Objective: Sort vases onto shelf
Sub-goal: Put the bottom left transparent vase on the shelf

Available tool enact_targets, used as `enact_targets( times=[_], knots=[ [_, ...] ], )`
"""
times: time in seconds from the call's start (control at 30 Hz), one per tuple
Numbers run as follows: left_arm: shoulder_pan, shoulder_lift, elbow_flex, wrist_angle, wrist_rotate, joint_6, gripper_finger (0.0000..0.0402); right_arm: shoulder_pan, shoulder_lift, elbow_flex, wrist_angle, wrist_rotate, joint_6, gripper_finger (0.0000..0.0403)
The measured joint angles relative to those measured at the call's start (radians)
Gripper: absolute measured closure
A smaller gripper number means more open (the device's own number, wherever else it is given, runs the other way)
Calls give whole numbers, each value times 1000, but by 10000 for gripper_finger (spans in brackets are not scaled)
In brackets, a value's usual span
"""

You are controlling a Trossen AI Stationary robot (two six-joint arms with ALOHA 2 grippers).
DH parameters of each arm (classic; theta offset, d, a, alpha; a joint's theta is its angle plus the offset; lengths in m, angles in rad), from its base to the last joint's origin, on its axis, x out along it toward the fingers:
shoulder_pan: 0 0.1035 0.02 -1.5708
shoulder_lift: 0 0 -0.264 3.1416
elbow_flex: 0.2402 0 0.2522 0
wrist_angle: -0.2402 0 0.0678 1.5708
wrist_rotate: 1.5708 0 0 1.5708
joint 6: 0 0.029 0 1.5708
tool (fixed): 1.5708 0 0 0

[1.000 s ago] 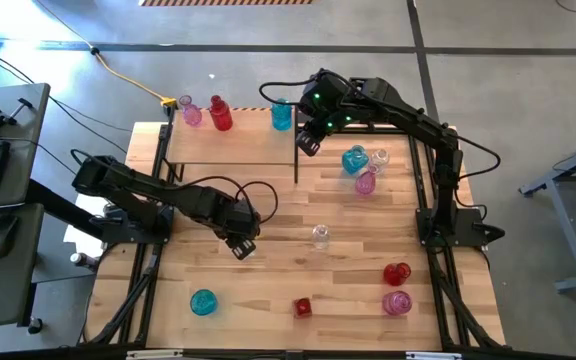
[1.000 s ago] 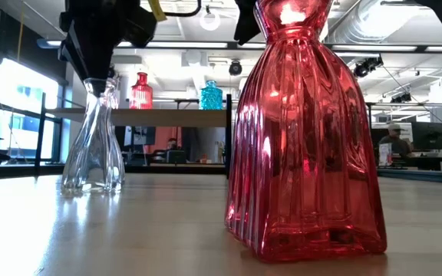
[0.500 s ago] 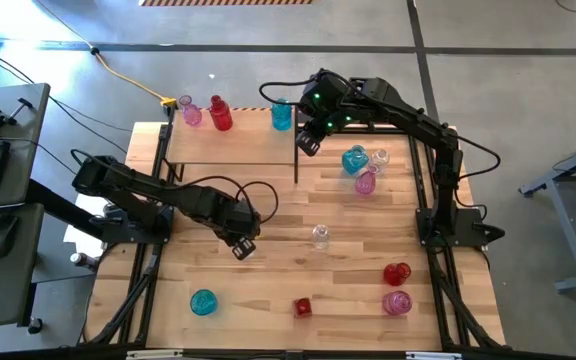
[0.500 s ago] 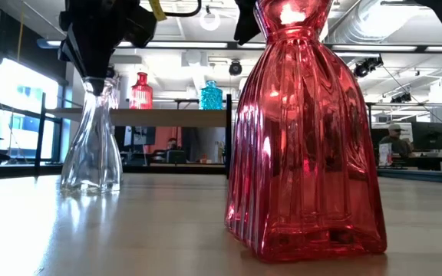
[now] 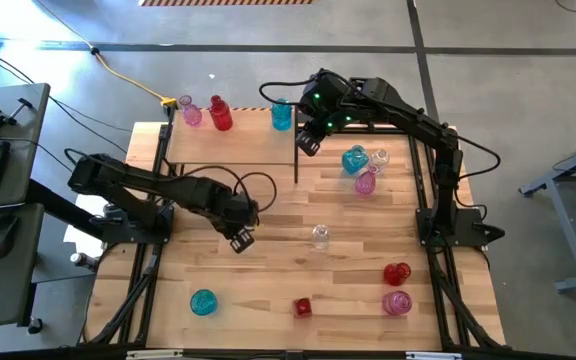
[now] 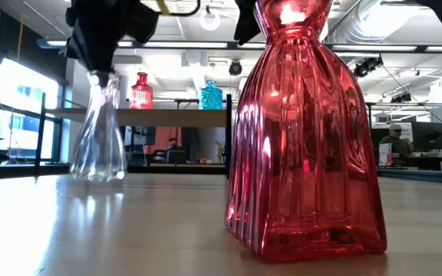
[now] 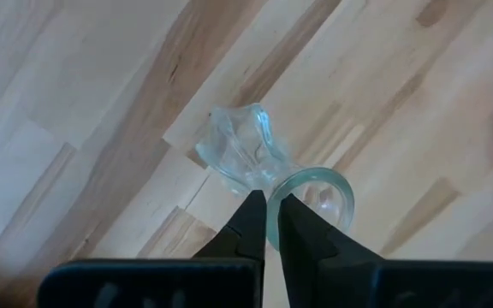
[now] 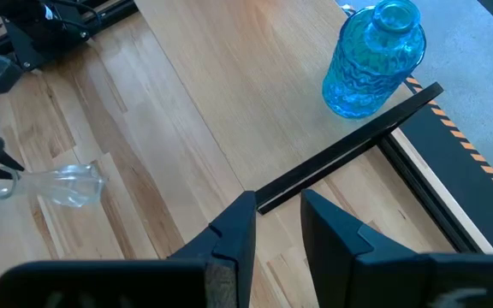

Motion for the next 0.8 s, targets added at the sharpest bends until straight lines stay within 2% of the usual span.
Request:
enact_targets(
  times=[0.43,0.8],
  knots=[
    [168,-116,134,-71,28,158,396,0,0,0,0,0,0,327],
    [364,-123,344,-261,52,335,394,0,0,0,0,0,0,327]
  ],
)
